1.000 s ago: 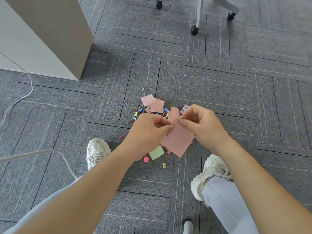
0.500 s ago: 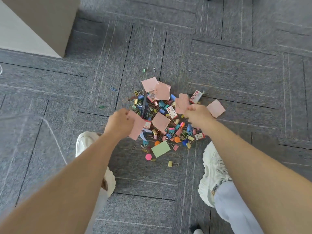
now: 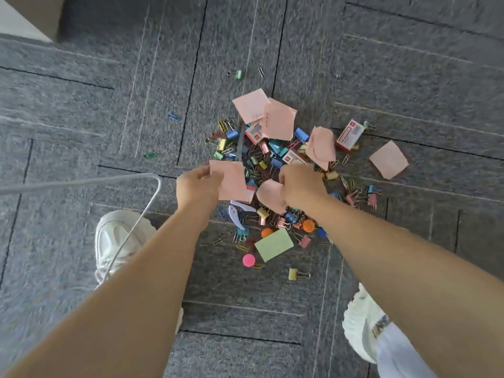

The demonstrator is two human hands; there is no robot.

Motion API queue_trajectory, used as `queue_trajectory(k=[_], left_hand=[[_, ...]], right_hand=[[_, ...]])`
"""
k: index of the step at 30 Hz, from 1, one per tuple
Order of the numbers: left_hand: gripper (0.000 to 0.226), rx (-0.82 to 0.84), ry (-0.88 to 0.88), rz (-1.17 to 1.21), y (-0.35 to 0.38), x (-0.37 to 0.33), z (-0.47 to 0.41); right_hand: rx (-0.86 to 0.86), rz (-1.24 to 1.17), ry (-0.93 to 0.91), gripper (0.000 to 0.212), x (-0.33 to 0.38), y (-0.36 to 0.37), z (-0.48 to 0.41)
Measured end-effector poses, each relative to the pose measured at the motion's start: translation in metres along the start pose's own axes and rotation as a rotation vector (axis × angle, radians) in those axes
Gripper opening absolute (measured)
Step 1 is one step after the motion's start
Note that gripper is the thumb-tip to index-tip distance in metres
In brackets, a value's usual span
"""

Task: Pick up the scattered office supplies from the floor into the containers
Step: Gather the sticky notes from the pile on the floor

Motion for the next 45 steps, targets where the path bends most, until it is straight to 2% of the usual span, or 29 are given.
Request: queue_trajectory(k=[3, 7, 9, 11, 13, 16, 18, 20, 23, 26, 29, 32, 35, 39, 41, 45], left_hand=[[0.019, -0.055, 0.084, 0.04, 0.0, -0.018, 0.0], [0.014, -0.021, 0.268, 0.031, 0.016, -0.044, 0.01], [0.005, 0.001, 0.361, 0.001, 0.026, -0.052, 0.012], [0.012, 0.009, 0.488, -0.102, 0.036, -0.059, 0.012], [0.021, 0.033, 0.648, -0.226, 0.049, -0.069, 0.015], [0.023, 0.19, 0.808, -0.226, 0.074, -0.081, 0.03], [0.021, 0.35, 0.793, -0.19, 0.091, -0.082, 0.043], [0.016, 0.439, 0.755, -0.178, 0.104, -0.079, 0.054], [0.01, 0.413, 0.679, -0.138, 0.118, -0.077, 0.06], [0.009, 0.346, 0.579, -0.09, 0.127, -0.078, 0.054], [0.016, 0.303, 0.527, -0.04, 0.134, -0.081, 0.051], [0.005, 0.279, 0.508, -0.019, 0.138, -0.08, 0.051], [0.01, 0.329, 0.489, -0.008, 0.14, -0.073, 0.054], [0.006, 0.51, 0.49, -0.042, 0.148, -0.071, 0.062], [0.006, 0.533, 0.489, -0.02, 0.151, -0.07, 0.064], [0.007, 0.474, 0.474, -0.003, 0.151, -0.067, 0.059]], right_hand=[[-0.012, -0.246, -0.071, 0.015, -0.012, -0.027, 0.011], [-0.162, -0.531, -0.107, 0.012, -0.039, -0.074, 0.017], [-0.196, -0.576, -0.172, 0.026, -0.043, -0.09, 0.024], [-0.181, -0.613, -0.222, 0.034, -0.048, -0.1, 0.037], [-0.2, -0.596, -0.273, 0.034, -0.055, -0.104, 0.05], [-0.3, -0.594, -0.3, 0.023, -0.067, -0.1, 0.06], [-0.365, -0.65, -0.302, 0.021, -0.075, -0.097, 0.061], [-0.376, -0.769, -0.277, 0.025, -0.081, -0.097, 0.059], [-0.422, -1.124, -0.113, 0.029, -0.094, -0.098, 0.055], [-0.505, -1.285, 0.139, 0.027, -0.113, -0.088, 0.056], [-0.427, -1.301, 0.238, 0.016, -0.122, -0.071, 0.06], [-0.388, -1.343, 0.275, 0.009, -0.131, -0.061, 0.066], [-0.314, -1.336, 0.19, 0.014, -0.135, -0.066, 0.069], [-0.257, -1.115, -0.017, 0.035, -0.136, -0.086, 0.066], [-0.277, -1.092, -0.002, 0.045, -0.14, -0.088, 0.061], [-0.342, -1.169, 0.085, 0.039, -0.142, -0.085, 0.06]])
Point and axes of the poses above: each hand's wrist, its own z-axis away from the middle knuckle, its own y-axis out of the palm, x = y × z, the point moved 5 cm from there along -z, towards the middle knuckle, and after that the axes turned 1 degree about y, right-handed, at the moved point
